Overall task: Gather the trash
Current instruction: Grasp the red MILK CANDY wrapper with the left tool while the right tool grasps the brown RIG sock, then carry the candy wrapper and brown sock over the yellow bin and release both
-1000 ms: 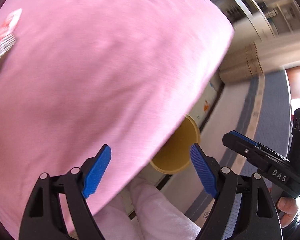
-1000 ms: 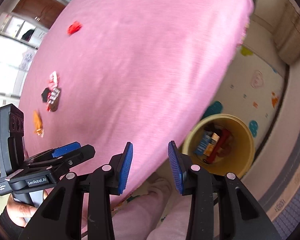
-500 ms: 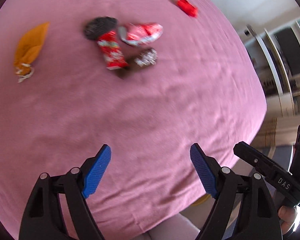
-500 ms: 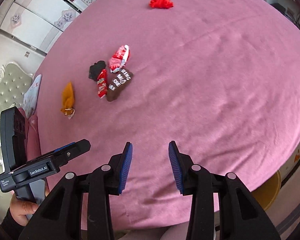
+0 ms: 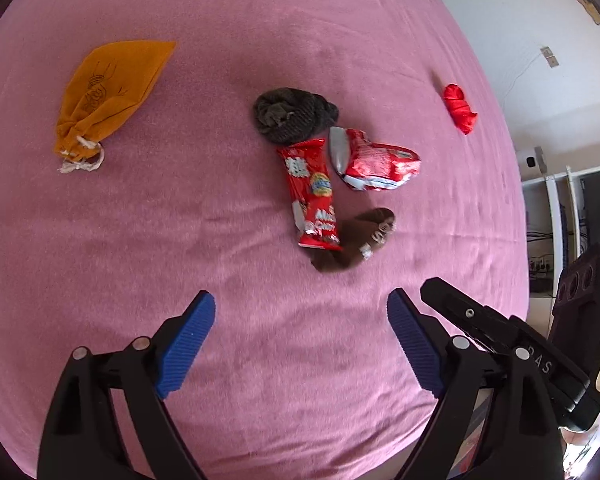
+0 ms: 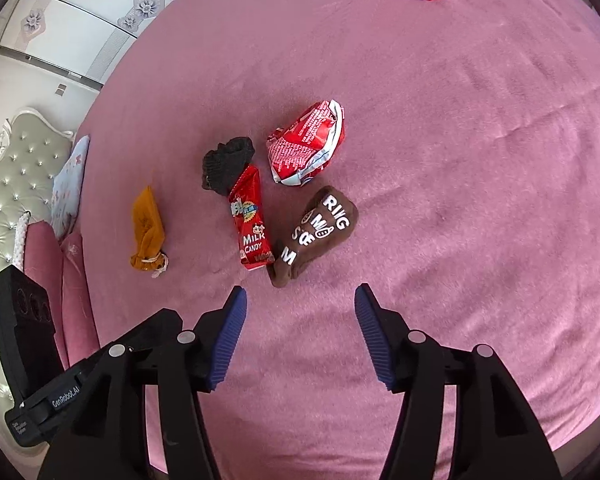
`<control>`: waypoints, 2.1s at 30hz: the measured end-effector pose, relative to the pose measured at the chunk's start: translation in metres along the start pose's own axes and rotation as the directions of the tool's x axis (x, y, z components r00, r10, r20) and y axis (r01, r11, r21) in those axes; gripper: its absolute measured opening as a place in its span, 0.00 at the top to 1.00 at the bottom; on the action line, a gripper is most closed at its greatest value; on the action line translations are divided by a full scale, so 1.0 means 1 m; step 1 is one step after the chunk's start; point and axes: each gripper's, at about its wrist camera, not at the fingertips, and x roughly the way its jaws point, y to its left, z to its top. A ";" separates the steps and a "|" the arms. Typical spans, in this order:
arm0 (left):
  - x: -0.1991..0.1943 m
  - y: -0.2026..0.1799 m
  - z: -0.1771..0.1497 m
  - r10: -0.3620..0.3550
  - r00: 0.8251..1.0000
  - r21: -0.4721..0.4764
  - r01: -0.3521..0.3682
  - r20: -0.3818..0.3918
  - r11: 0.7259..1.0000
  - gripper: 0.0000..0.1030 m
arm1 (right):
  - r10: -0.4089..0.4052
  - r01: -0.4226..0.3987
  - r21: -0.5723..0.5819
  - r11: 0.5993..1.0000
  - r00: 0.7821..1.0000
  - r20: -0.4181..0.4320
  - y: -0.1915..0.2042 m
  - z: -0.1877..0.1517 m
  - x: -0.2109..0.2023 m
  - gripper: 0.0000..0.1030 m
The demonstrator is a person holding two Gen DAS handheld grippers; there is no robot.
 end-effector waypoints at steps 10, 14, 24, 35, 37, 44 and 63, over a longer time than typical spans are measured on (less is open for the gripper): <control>0.035 0.020 0.031 0.014 0.999 -0.065 -0.017 -0.042 0.998 0.15 | 0.024 -0.002 0.190 0.982 0.993 -0.114 -0.025 0.029 0.066 0.45; 0.045 0.018 0.041 0.019 0.998 -0.056 -0.022 -0.062 0.998 0.15 | 0.010 0.020 0.206 0.978 0.990 -0.144 -0.027 0.035 0.077 0.49; 0.066 0.000 0.060 0.029 0.996 -0.026 -0.032 -0.088 0.999 0.15 | -0.022 0.028 0.069 0.997 0.995 -0.094 -0.035 0.036 0.056 0.93; 0.111 -0.025 0.074 0.125 0.986 0.001 -0.126 -0.109 0.992 0.34 | 0.012 -0.010 0.051 0.999 0.999 -0.039 -0.059 0.040 0.024 0.93; 0.114 -0.027 0.075 0.178 0.978 0.022 -0.177 -0.111 0.984 0.47 | 0.017 -0.015 0.057 0.998 0.999 -0.033 -0.060 0.039 0.023 0.93; 0.099 -0.008 0.063 0.138 0.986 0.009 -0.138 -0.089 0.990 0.71 | 0.022 -0.020 0.042 0.999 0.999 -0.035 -0.060 0.026 0.015 0.93; -0.012 -0.047 -0.055 -0.025 0.998 0.256 0.040 -0.061 0.966 0.71 | 0.000 0.001 -0.010 1.000 0.993 0.118 -0.045 -0.078 -0.090 0.93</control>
